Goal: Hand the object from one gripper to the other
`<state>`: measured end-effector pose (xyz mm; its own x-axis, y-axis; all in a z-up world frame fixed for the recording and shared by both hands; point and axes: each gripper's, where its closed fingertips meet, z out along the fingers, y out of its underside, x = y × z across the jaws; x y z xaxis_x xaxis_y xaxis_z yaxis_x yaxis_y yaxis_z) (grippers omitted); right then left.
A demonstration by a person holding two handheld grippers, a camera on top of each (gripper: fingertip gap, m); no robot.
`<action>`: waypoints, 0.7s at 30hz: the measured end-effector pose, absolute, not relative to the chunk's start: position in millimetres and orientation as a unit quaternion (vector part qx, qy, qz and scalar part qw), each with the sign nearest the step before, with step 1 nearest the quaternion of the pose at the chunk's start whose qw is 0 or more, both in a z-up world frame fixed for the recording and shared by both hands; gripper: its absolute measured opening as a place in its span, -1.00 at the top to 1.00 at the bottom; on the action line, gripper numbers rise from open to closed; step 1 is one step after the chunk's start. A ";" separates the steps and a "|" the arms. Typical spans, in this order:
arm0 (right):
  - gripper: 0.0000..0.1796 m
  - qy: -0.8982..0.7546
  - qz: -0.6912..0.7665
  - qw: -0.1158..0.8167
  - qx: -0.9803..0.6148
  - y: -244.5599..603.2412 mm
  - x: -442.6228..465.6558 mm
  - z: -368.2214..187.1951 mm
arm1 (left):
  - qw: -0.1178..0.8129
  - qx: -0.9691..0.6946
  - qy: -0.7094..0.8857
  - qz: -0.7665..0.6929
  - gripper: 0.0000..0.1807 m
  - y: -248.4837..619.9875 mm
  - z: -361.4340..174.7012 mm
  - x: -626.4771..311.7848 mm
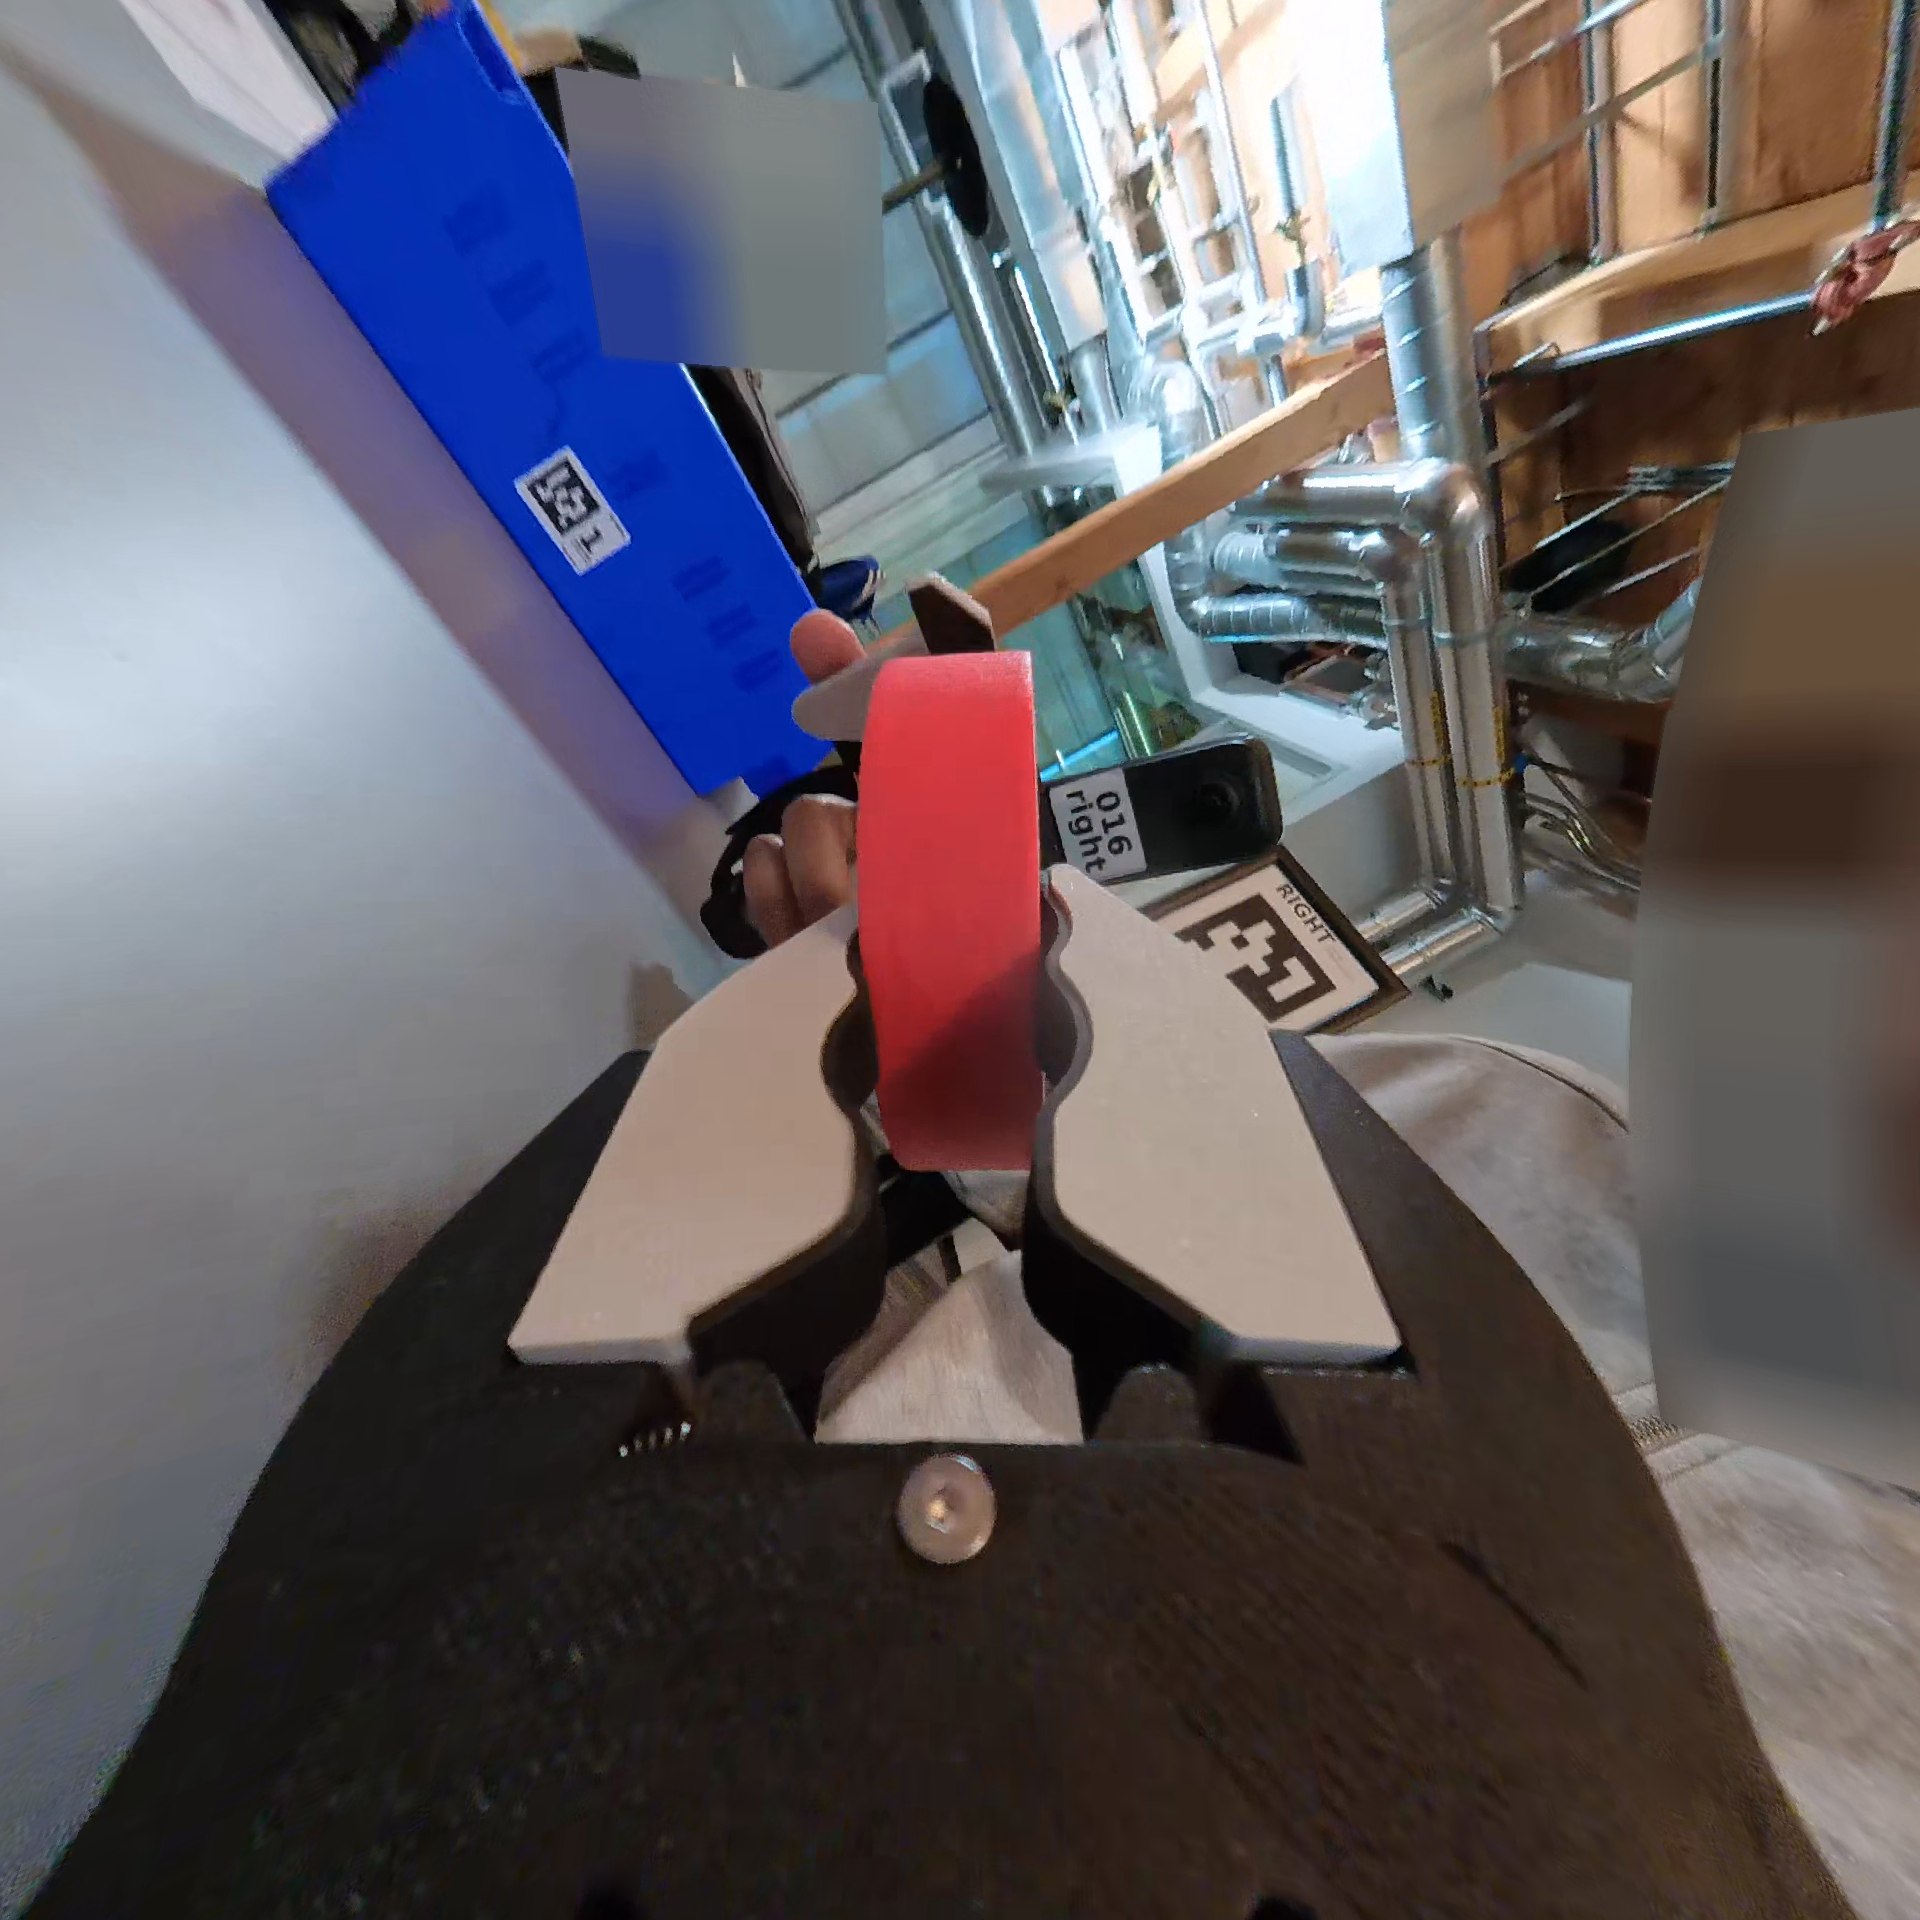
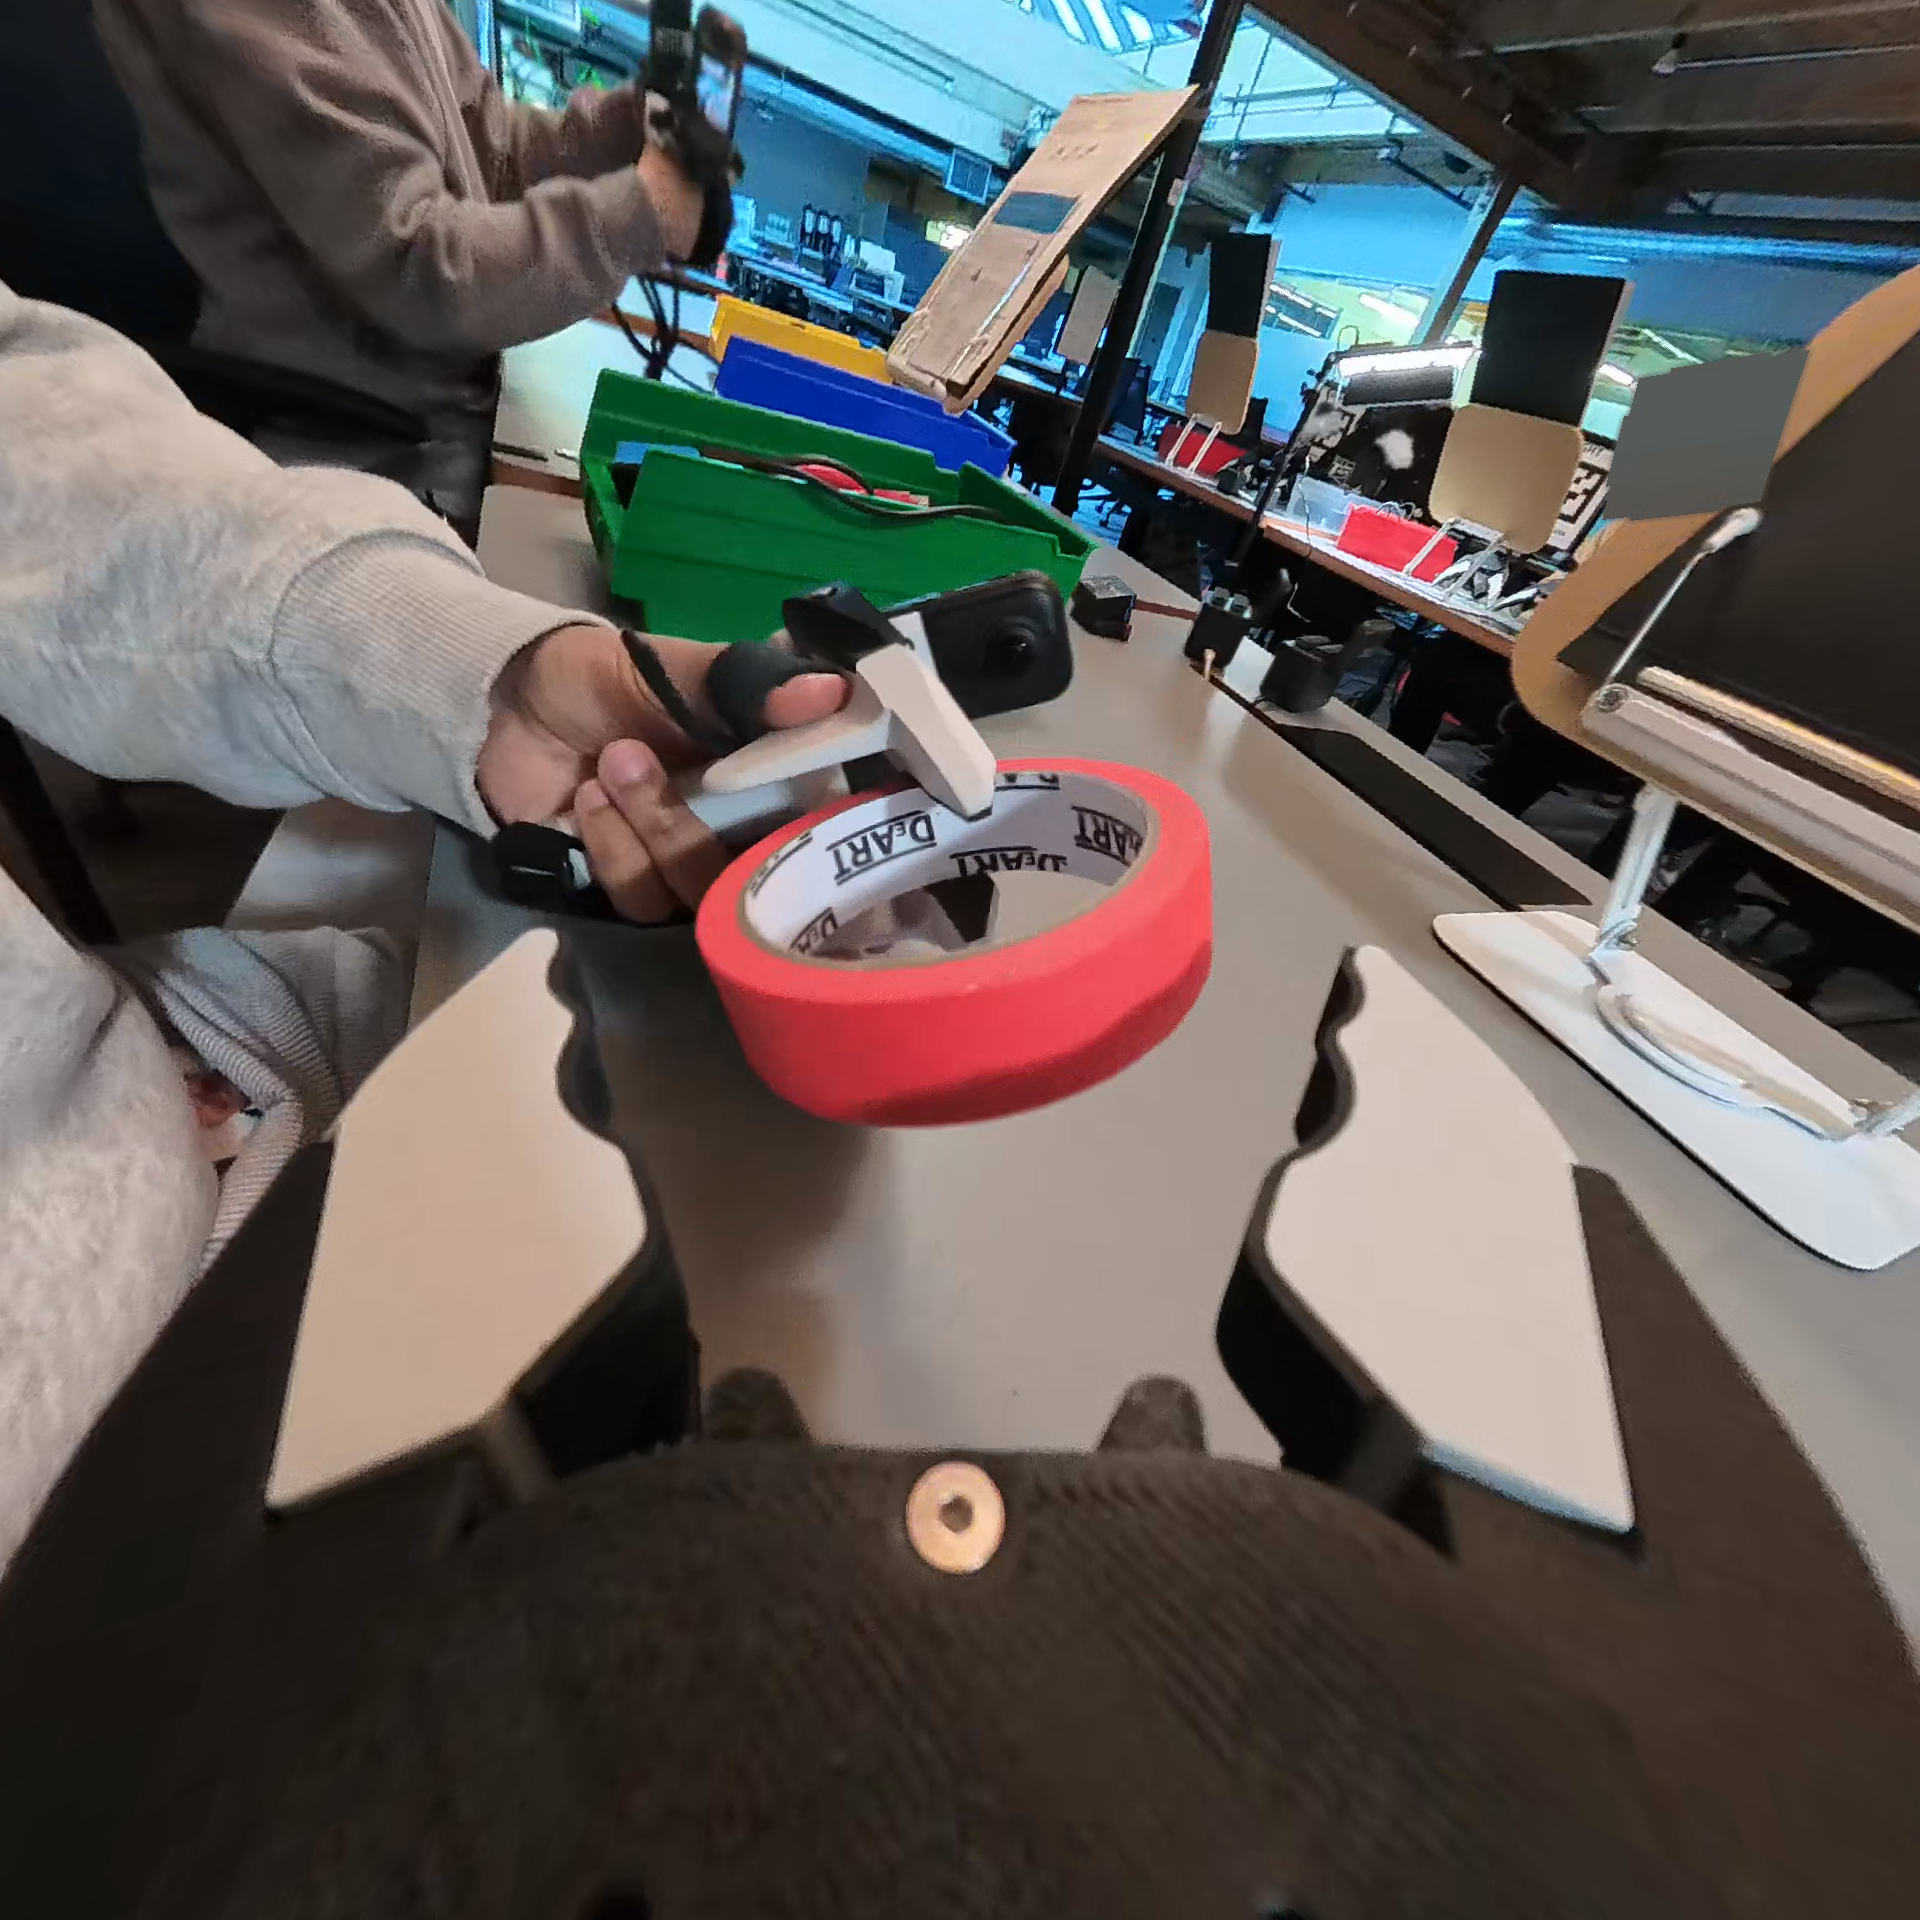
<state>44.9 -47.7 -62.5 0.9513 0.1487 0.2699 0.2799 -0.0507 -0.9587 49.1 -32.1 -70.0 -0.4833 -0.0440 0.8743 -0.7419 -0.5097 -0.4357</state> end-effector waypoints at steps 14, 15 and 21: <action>-0.26 -0.204 -0.063 0.652 -0.728 -46.1 23.6 -70.0 | 0.306 0.440 -0.442 0.719 0.67 -59.1 -75.3 36.6; -0.26 -0.203 -0.060 0.650 -0.730 -46.2 23.7 -69.7 | 0.307 0.440 -0.440 0.720 0.67 -59.1 -75.0 36.7; -0.25 -0.199 -0.061 0.647 -0.733 -45.8 22.9 -67.7 | 0.312 0.434 -0.429 0.728 0.67 -58.8 -72.6 36.6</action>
